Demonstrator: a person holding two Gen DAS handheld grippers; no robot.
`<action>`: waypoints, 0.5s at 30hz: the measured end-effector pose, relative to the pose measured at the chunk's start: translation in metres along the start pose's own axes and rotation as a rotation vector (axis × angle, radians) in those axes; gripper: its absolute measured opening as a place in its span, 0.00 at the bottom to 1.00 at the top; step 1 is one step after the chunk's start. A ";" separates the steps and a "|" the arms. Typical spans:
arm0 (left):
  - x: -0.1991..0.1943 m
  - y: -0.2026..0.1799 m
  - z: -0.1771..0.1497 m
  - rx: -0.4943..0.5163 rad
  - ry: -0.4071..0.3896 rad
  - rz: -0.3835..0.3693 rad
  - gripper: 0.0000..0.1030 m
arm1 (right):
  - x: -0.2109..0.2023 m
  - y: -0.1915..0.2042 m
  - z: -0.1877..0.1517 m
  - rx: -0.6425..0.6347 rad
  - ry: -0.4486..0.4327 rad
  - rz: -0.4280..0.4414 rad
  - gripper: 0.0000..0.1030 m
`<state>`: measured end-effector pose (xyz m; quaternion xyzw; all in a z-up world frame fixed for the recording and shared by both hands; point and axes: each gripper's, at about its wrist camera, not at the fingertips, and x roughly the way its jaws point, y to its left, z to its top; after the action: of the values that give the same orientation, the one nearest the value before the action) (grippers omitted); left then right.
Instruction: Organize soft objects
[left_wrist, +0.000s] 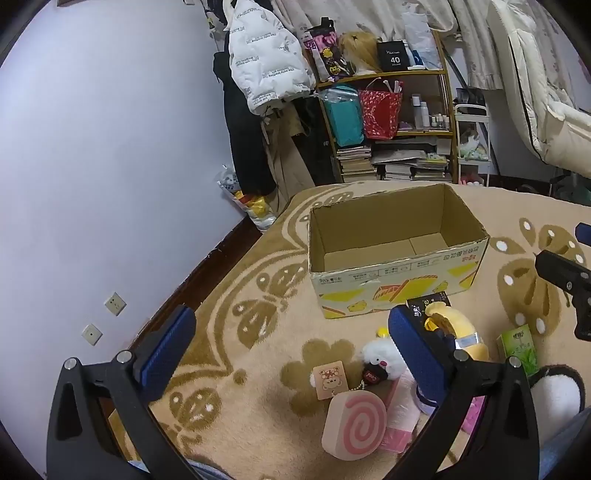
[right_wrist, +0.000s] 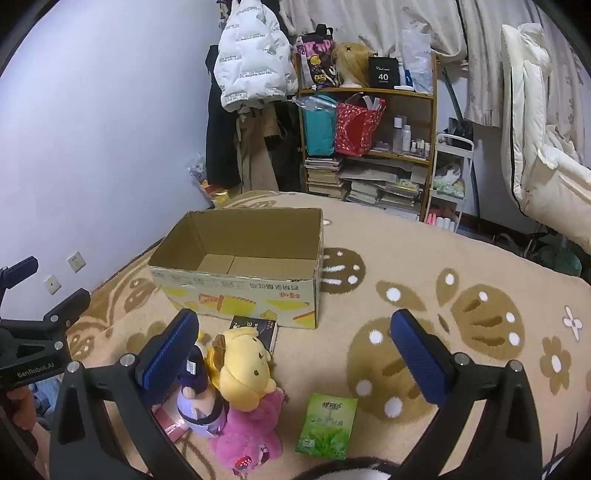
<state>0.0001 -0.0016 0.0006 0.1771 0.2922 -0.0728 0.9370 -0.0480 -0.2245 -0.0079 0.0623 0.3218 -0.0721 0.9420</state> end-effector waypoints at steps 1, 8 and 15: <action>0.000 -0.002 -0.001 0.002 -0.003 0.001 1.00 | 0.000 0.000 -0.001 0.001 0.001 -0.002 1.00; 0.000 -0.002 -0.001 0.004 -0.003 0.001 1.00 | -0.001 0.001 -0.001 0.002 0.002 -0.005 1.00; 0.001 -0.002 -0.002 0.005 -0.001 0.002 1.00 | 0.001 0.002 -0.002 -0.004 0.003 -0.006 1.00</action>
<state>-0.0005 -0.0024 -0.0020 0.1798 0.2911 -0.0728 0.9368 -0.0482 -0.2225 -0.0095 0.0596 0.3234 -0.0740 0.9415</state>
